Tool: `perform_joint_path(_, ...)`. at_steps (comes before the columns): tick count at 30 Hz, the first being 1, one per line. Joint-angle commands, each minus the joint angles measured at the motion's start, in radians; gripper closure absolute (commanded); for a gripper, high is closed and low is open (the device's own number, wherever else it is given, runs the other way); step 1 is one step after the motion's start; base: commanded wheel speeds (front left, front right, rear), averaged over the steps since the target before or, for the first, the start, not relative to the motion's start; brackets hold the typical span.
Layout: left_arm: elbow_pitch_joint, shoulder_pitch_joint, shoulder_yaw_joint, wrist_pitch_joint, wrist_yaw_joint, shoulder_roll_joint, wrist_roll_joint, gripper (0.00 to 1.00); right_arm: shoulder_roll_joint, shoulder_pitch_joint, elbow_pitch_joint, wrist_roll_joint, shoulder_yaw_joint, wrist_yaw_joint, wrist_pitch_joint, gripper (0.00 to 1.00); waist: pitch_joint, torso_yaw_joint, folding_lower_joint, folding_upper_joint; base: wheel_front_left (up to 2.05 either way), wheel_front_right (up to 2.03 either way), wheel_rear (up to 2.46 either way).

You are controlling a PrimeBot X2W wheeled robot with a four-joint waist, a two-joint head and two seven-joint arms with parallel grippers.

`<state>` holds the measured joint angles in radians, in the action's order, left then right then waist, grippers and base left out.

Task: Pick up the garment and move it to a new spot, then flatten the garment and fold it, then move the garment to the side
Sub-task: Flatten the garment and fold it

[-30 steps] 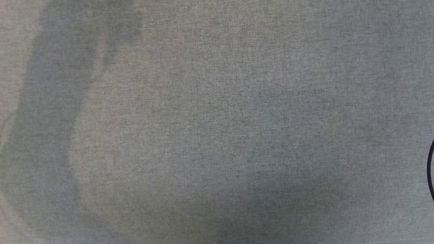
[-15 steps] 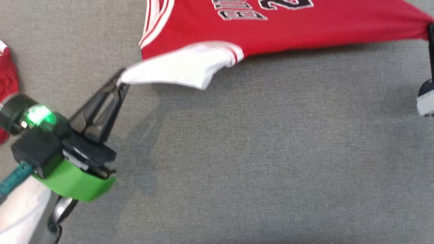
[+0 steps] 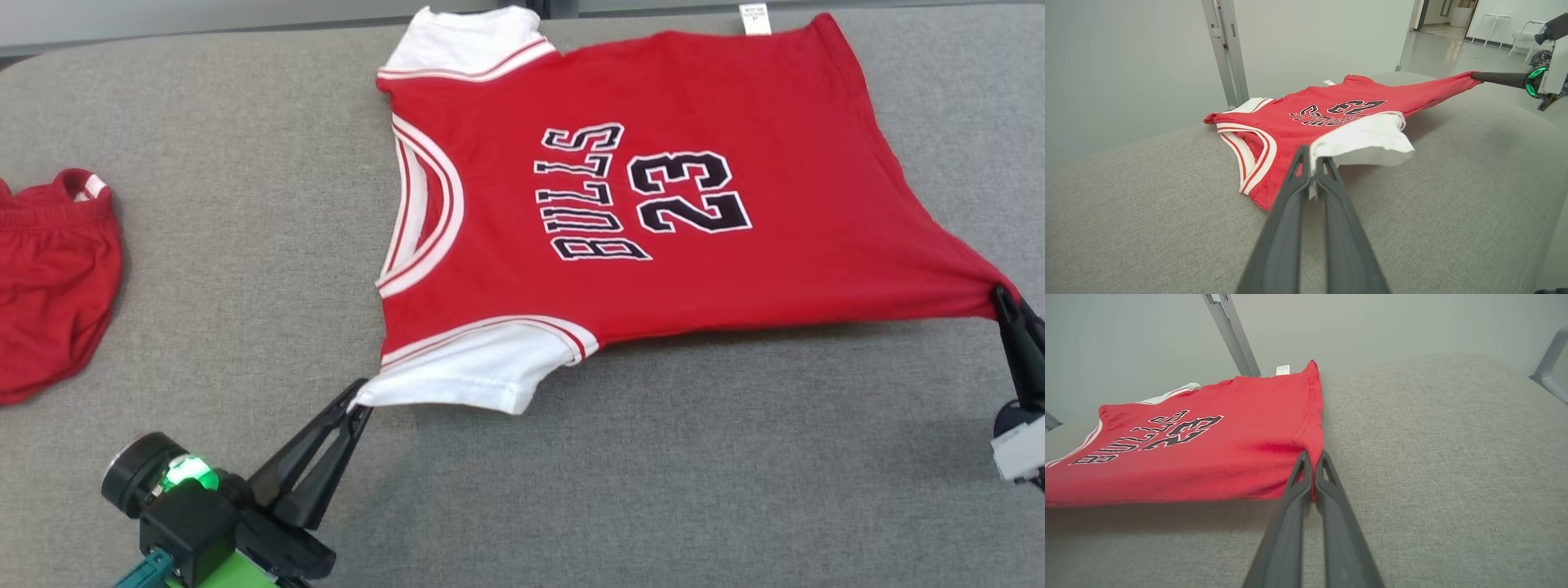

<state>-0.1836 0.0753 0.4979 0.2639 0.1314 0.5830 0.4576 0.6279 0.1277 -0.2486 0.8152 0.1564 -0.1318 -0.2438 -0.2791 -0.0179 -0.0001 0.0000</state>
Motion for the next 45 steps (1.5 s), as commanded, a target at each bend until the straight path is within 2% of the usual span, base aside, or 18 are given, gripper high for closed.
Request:
perform_joint_path(1, -0.006, -0.028, 0.004, 0.001, -0.003, 0.009, 0.009, 1.00, 0.001, -0.040, 0.019, -0.003, -0.022, 0.002, 0.011, 1.00, 0.033, -0.014, 0.0001, 0.0000, 0.00, 0.00, 0.00)
perform_joint_path(8, -0.035, -0.085, 0.039, 0.001, -0.002, 0.054, 0.026, 1.00, -0.024, -0.210, 0.159, -0.025, -0.139, 0.002, 0.101, 1.00, 0.048, -0.011, 0.0001, 0.0000, 0.00, 0.00, 0.00)
perform_joint_path(12, -0.022, -0.061, 0.043, -0.022, -0.009, 0.053, 0.033, 1.00, -0.051, -0.225, 0.214, -0.027, -0.164, 0.002, 0.198, 1.00, 0.037, 0.002, 0.0001, 0.0000, 0.00, 0.00, 0.00)
perform_joint_path(20, 0.012, 0.098, 0.104, -0.075, -0.003, 0.031, 0.036, 1.00, -0.116, -0.131, 0.210, -0.020, -0.169, 0.002, 0.340, 1.00, -0.009, -0.007, 0.0001, 0.0000, 0.00, 0.00, 0.00)
perform_joint_path(27, 0.074, 0.294, 0.186, -0.057, -0.001, 0.055, 0.068, 1.00, -0.131, -0.008, 0.173, -0.017, -0.189, 0.002, 0.410, 1.00, -0.060, -0.027, 0.0001, 0.0000, 0.00, 0.00, 0.00)
perform_joint_path(31, 0.135, 0.408, 0.214, -0.044, -0.001, 0.059, 0.070, 1.00, -0.131, 0.061, 0.155, -0.023, -0.204, 0.002, 0.430, 1.00, -0.096, -0.037, 0.0001, 0.0000, 0.00, 0.00, 0.00)
perform_joint_path(45, 0.333, 0.691, 0.339, -0.002, -0.001, 0.001, 0.062, 1.00, -0.134, 0.215, 0.093, -0.048, -0.216, 0.002, 0.450, 1.00, -0.203, -0.043, 0.0001, 0.0000, 0.00, 0.00, 0.00)
